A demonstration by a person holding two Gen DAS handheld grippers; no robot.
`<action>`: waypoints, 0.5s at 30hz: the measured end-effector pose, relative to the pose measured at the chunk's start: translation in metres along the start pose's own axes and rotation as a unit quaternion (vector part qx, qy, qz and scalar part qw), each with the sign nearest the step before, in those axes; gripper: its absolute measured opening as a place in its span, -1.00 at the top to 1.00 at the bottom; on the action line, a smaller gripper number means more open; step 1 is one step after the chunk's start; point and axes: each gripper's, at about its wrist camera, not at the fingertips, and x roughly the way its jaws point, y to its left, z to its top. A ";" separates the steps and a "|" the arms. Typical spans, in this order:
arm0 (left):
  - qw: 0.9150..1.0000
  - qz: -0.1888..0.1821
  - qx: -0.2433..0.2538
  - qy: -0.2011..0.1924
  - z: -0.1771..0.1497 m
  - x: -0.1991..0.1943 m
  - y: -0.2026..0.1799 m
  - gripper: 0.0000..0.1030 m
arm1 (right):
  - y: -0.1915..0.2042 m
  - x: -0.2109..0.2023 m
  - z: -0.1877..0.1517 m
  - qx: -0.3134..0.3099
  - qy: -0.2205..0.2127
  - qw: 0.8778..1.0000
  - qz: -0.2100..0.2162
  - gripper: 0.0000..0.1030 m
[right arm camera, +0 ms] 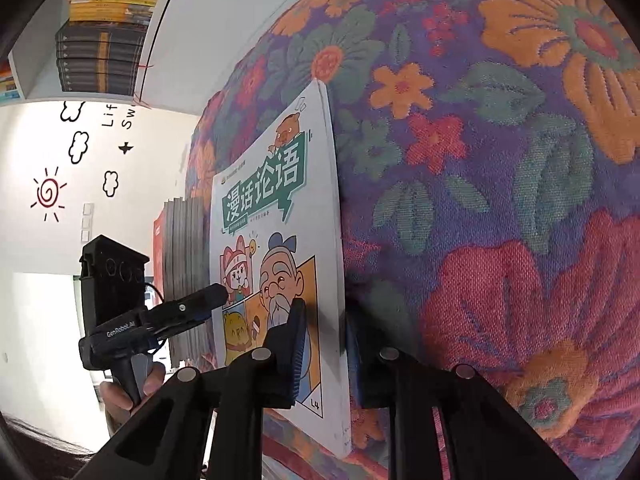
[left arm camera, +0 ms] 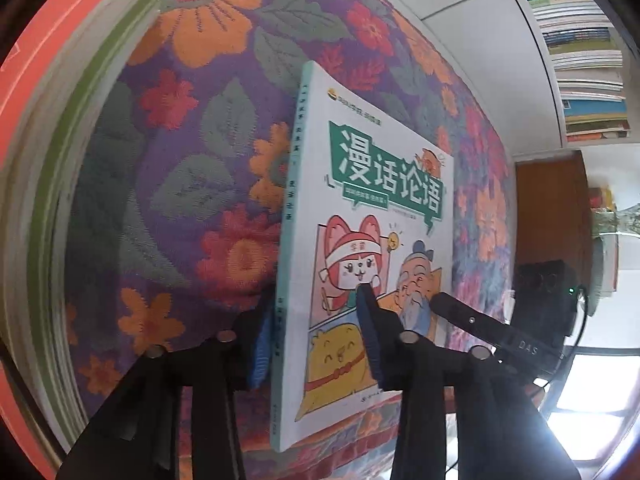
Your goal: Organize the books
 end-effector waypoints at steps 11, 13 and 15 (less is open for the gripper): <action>0.991 0.109 0.078 -0.025 -0.016 -0.005 -0.031 0.42 | 0.042 -0.009 -0.010 -0.055 -0.034 0.994 -0.085 0.75; 0.990 0.112 0.084 -0.021 -0.019 -0.007 -0.035 0.43 | 0.048 -0.017 -0.012 -0.055 -0.043 0.996 -0.059 0.83; 0.991 0.103 0.084 -0.022 -0.022 -0.012 -0.036 0.44 | 0.056 -0.019 -0.014 -0.071 -0.047 0.994 -0.065 0.84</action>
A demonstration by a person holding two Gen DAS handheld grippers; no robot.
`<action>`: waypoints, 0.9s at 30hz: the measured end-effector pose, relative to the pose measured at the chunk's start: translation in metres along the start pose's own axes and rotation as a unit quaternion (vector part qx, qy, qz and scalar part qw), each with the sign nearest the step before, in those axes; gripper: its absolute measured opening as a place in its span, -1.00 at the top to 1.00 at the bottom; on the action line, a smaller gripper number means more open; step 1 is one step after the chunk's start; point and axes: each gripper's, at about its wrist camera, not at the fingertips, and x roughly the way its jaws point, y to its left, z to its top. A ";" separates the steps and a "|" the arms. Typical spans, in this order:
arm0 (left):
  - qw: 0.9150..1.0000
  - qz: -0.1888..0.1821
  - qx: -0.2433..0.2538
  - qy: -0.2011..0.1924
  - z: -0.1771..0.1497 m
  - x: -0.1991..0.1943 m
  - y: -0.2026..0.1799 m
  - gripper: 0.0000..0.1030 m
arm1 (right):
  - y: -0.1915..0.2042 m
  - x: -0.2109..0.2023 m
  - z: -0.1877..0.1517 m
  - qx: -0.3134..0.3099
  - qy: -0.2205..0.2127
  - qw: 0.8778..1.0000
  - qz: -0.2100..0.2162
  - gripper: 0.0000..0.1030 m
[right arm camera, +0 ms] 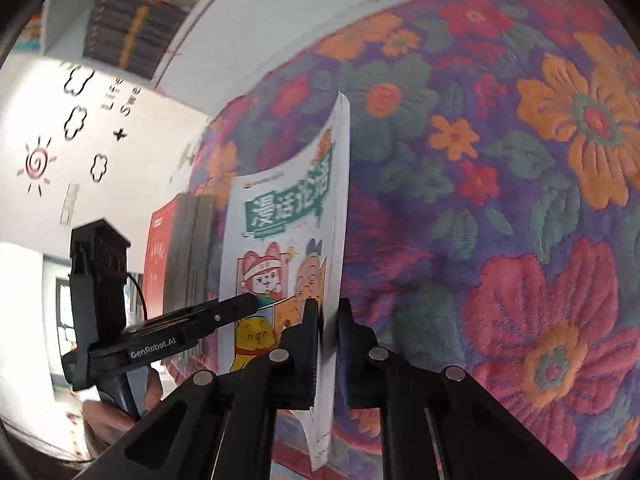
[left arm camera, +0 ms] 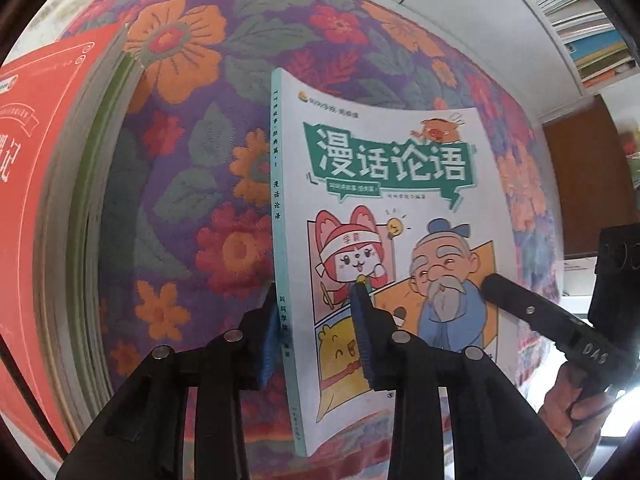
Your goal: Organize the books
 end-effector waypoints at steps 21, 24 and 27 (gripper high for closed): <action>0.996 0.033 0.052 -0.061 -0.006 -0.072 -0.003 0.43 | 0.066 -0.029 -0.022 -0.044 -0.057 0.997 0.005 0.83; 0.995 0.033 0.060 -0.073 -0.004 -0.084 0.001 0.43 | 0.079 -0.031 -0.023 -0.044 -0.066 0.997 0.008 0.82; 0.994 0.030 0.062 -0.082 -0.001 -0.097 0.008 0.43 | 0.094 -0.033 -0.025 -0.046 -0.076 0.996 0.009 0.81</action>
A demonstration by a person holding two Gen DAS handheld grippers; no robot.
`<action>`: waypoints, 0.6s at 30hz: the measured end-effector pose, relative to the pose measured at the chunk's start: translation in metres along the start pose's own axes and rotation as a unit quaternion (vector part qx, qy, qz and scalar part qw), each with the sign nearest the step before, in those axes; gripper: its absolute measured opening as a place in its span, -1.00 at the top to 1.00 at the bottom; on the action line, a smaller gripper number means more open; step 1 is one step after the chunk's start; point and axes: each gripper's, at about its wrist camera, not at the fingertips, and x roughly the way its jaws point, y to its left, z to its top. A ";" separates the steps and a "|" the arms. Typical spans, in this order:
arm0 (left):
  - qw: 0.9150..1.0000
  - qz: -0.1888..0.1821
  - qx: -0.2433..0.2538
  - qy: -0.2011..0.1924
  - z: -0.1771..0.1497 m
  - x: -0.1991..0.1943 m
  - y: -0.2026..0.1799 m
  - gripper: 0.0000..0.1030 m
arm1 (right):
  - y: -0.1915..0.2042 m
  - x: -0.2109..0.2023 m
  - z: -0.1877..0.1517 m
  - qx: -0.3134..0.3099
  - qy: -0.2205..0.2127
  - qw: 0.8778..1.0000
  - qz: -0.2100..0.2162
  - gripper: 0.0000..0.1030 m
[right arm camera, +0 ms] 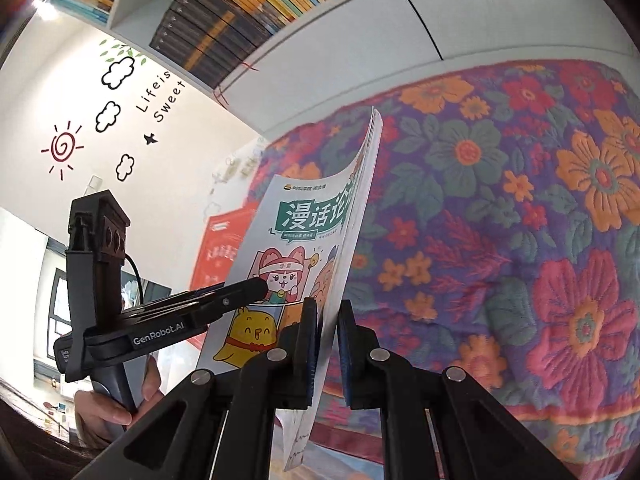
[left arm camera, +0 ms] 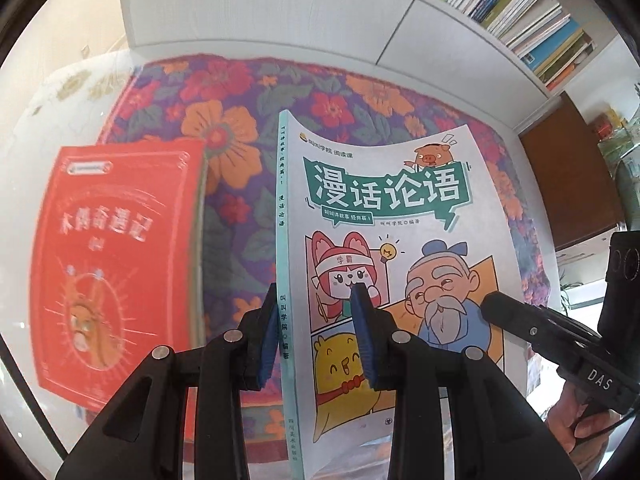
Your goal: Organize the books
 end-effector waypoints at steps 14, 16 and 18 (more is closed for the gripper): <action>0.999 0.016 -0.018 -0.043 0.009 -0.054 0.083 0.39 | 0.080 0.042 0.005 -0.017 -0.003 0.999 0.034 0.78; 0.999 0.021 -0.024 -0.043 0.008 -0.058 0.097 0.39 | 0.090 0.052 0.006 -0.021 0.000 0.999 0.040 0.78; 0.998 0.025 -0.032 -0.042 0.007 -0.061 0.112 0.39 | 0.102 0.063 0.006 -0.029 0.004 0.999 0.044 0.78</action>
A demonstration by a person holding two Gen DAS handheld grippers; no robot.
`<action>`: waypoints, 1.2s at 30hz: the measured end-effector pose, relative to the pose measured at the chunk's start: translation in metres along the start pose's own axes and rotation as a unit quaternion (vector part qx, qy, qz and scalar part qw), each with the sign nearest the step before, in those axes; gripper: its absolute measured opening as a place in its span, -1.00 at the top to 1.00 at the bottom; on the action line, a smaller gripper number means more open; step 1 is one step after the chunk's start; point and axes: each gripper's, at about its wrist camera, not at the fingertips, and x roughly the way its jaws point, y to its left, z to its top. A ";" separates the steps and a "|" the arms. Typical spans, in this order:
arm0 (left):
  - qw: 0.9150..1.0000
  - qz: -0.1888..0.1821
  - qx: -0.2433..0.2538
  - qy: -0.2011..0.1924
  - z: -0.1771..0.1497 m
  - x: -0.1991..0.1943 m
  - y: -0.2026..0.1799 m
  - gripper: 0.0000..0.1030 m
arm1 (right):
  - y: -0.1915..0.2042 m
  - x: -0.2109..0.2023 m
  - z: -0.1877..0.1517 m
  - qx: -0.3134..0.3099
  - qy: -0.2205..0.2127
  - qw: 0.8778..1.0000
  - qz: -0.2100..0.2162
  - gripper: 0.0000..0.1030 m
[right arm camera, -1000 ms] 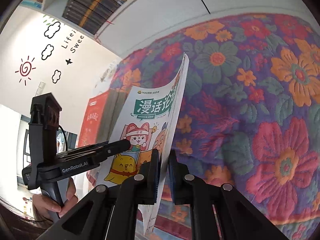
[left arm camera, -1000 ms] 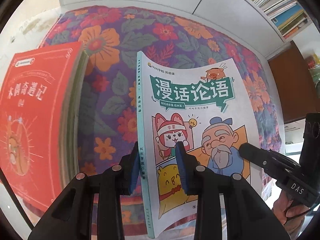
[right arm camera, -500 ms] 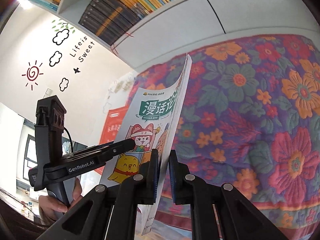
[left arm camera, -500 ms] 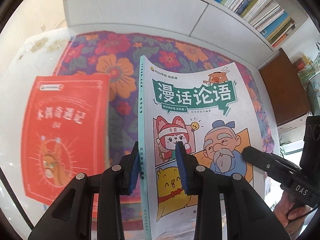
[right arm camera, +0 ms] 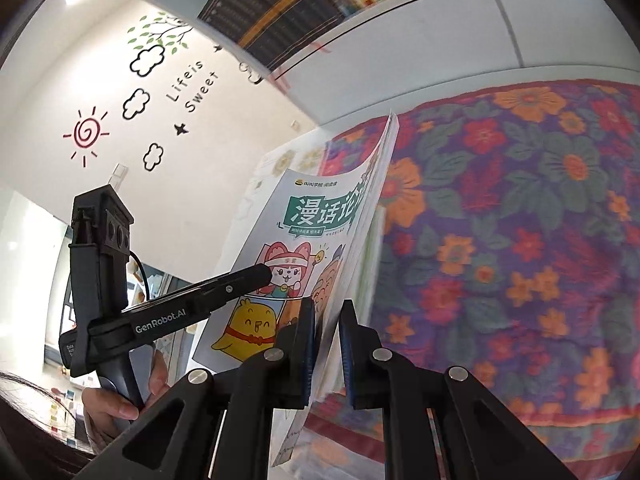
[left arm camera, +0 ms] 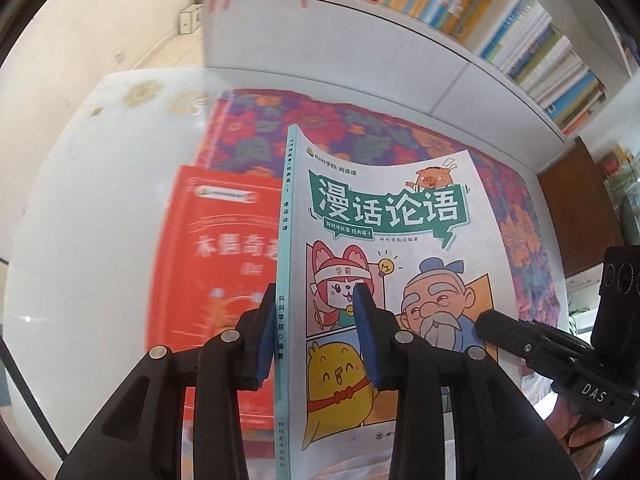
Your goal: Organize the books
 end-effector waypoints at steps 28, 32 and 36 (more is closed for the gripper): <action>0.998 -0.009 -0.048 0.033 -0.018 0.036 0.090 0.39 | 0.022 0.097 -0.008 0.018 0.056 0.998 -0.011 0.76; 0.998 -0.010 -0.056 0.029 -0.019 0.034 0.096 0.34 | 0.015 0.105 -0.016 0.030 0.068 0.997 -0.020 0.77; 0.998 -0.004 -0.060 0.026 -0.019 0.031 0.102 0.31 | 0.010 0.108 -0.020 0.040 0.064 0.997 -0.028 0.73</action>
